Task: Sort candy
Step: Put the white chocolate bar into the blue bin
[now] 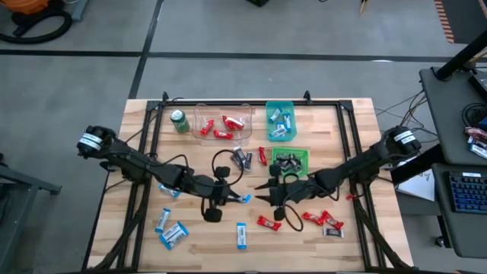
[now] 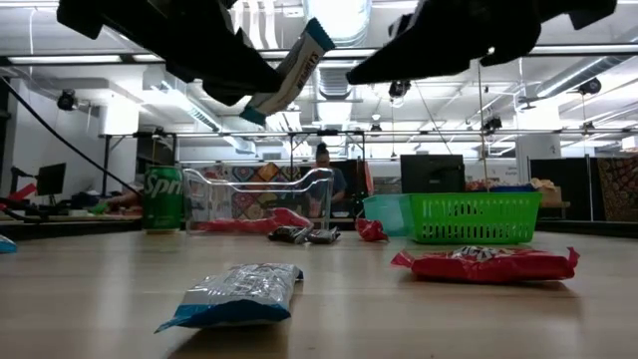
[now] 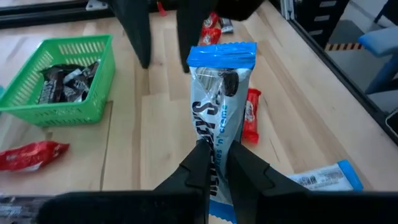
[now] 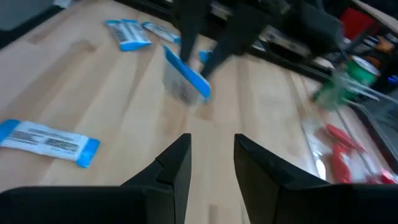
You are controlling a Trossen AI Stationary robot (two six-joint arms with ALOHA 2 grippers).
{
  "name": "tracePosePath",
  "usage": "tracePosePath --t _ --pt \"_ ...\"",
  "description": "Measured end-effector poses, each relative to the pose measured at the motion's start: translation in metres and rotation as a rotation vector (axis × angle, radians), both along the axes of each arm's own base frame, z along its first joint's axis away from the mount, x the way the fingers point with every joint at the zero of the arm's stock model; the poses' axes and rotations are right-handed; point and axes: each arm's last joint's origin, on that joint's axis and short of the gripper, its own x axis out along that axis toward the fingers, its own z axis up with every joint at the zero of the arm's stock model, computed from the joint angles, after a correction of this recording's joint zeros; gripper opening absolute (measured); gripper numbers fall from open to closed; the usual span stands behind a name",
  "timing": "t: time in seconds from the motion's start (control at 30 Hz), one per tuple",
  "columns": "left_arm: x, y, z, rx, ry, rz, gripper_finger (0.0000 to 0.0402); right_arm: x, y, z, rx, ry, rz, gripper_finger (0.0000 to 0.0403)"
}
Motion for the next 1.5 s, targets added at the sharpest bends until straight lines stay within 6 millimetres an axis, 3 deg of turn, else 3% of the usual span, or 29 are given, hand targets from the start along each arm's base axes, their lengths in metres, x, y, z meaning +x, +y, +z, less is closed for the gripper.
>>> tracePosePath --t 0.63,0.73,0.87,1.13,1.3,1.5 --pt "0.019 -0.005 -0.012 -0.002 -0.038 -0.006 0.0018 0.021 0.012 0.004 -0.055 0.005 0.167 0.0105" --pt "0.020 -0.005 -0.012 -0.003 -0.039 -0.006 0.0018 0.021 0.011 0.004 -0.059 0.005 0.168 0.0085" --pt "0.020 -0.005 -0.012 -0.003 -0.038 -0.006 0.0018 0.020 0.011 0.003 -0.075 0.014 0.175 0.0027" --pt "0.017 -0.002 -0.009 0.007 -0.017 0.009 0.0033 0.018 0.009 0.006 -0.064 0.026 0.164 0.0016" --pt "0.009 0.003 -0.004 0.027 0.035 0.021 0.0050 0.013 -0.002 0.015 -0.034 0.060 0.121 0.0015" --pt "-0.007 0.011 0.006 0.078 0.101 0.092 0.0054 0.005 -0.033 0.027 0.018 0.148 -0.039 0.0014"
